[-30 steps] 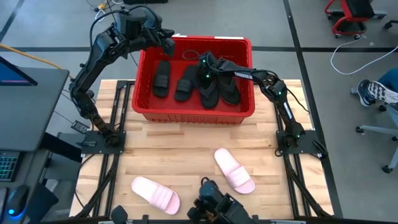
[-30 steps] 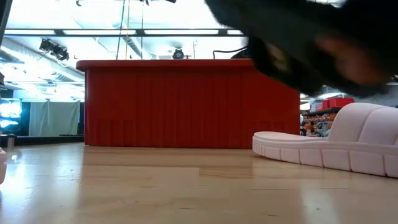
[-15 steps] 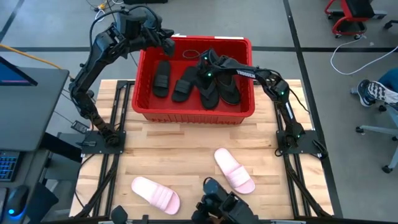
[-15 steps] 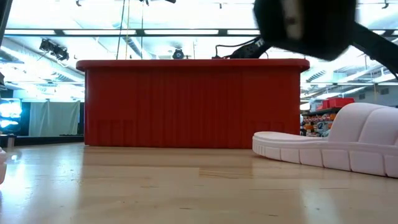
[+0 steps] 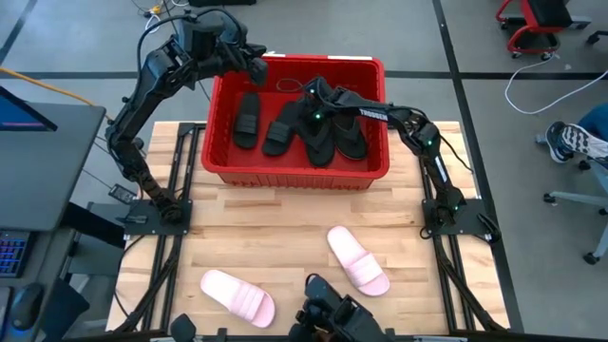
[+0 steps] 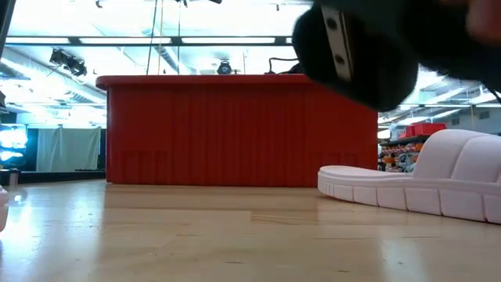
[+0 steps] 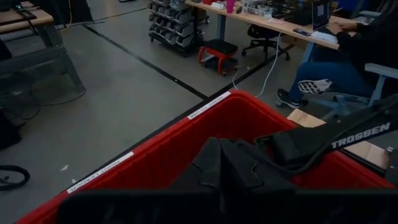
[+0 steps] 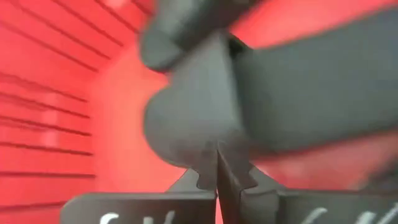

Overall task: Pick and place slides into bin
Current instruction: Adjust the slippers and slides in the red container

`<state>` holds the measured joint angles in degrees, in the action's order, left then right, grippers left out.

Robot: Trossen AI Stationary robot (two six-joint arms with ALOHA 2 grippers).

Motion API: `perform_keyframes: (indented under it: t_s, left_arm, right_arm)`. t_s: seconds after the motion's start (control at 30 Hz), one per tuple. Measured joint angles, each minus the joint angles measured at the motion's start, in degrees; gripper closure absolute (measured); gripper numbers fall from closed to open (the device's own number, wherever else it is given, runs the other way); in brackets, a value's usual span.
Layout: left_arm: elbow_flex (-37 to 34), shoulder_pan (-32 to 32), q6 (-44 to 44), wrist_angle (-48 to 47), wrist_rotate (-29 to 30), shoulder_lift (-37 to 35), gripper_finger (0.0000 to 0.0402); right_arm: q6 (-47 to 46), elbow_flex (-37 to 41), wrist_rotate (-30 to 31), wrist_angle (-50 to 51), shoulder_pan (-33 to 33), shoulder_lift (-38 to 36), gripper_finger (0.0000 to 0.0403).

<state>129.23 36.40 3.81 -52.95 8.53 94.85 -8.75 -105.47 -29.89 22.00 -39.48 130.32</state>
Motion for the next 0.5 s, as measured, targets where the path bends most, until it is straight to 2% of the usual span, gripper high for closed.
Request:
perform_keyframes:
  t_s: [0.07, 0.27, 0.4, 0.5]
  left_arm:
    - [0.0, 0.0, 0.0, 0.1, 0.1, 0.0, 0.0388]
    - [0.0, 0.0, 0.4, 0.1, 0.1, 0.0, 0.0388]
    - [-0.2, -0.5, 2.3, -3.6, 0.2, 0.0, 0.0396]
    - [-2.0, -1.3, 4.9, -8.2, 0.2, 0.0, 0.0392]
  right_arm:
    - [-0.5, 0.0, 1.2, -0.3, -0.2, 1.0, 0.0403]
    - [-2.9, 0.1, -2.4, 0.1, 0.3, 2.5, 0.0403]
    - [-2.2, 0.2, 4.9, -3.3, 0.5, 0.3, 0.0403]
    - [-2.4, 0.2, 8.0, -6.9, 0.0, -2.9, 0.0403]
